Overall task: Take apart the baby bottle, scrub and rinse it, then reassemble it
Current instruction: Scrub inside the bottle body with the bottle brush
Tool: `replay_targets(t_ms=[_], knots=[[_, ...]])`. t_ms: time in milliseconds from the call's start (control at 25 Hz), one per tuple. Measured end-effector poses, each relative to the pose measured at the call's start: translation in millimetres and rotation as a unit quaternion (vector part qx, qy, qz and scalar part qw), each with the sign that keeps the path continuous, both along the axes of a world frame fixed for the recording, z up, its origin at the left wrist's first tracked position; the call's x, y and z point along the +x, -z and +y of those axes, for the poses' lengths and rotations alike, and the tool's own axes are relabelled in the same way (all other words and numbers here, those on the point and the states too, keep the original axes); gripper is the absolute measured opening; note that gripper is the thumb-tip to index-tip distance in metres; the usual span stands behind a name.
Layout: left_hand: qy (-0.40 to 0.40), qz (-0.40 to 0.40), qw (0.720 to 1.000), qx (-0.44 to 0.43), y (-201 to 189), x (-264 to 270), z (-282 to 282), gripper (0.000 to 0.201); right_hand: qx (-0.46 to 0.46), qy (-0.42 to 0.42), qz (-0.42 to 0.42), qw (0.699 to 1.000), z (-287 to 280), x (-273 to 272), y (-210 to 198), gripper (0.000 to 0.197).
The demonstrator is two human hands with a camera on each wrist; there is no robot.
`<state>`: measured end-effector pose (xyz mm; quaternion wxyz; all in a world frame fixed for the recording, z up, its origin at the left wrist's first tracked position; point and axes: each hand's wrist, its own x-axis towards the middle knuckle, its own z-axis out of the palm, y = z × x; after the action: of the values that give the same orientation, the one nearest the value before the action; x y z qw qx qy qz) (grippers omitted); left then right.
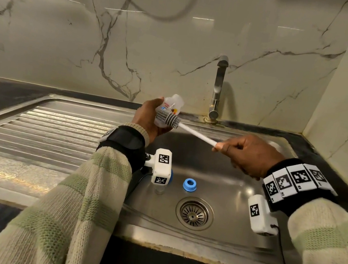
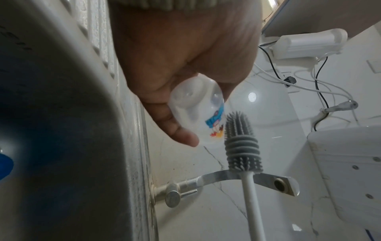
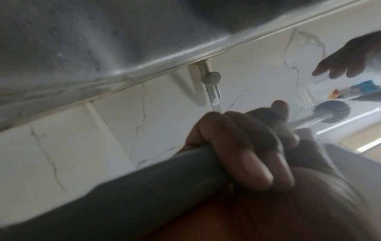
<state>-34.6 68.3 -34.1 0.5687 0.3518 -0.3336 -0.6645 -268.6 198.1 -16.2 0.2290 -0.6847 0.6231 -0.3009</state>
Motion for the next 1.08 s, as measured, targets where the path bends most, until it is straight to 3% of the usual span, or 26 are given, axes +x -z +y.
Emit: replay_targets(t_ms=[120, 360, 480, 760, 880, 1080], knots=[[-0.013, 0.011, 1.0, 0.008, -1, -2, -2, 0.046, -0.059, 0.031, -0.003, 0.998, -3, 0, 0, 0.022], [0.023, 0.054, 0.998, 0.001, -2, 0, -1, 0.041, -0.037, 0.029, -0.025, 0.999, -6, -4, 4, 0.024], [0.003, 0.046, 0.999, -0.007, 0, 0, -4, 0.05, -0.031, 0.02, -0.007, 0.999, -5, -1, 3, 0.024], [-0.046, 0.025, 0.999, 0.015, 2, -2, -12, 0.048, -0.054, 0.032, -0.006, 0.998, -3, -1, 3, 0.025], [-0.056, 0.031, 0.998, 0.02, 2, -3, -13, 0.047, -0.023, 0.017, -0.001, 1.0, -3, -1, 1, 0.024], [-0.001, 0.069, 0.997, 0.025, 0, -2, -6, 0.031, -0.023, 0.031, -0.015, 0.999, -5, -3, 2, 0.025]])
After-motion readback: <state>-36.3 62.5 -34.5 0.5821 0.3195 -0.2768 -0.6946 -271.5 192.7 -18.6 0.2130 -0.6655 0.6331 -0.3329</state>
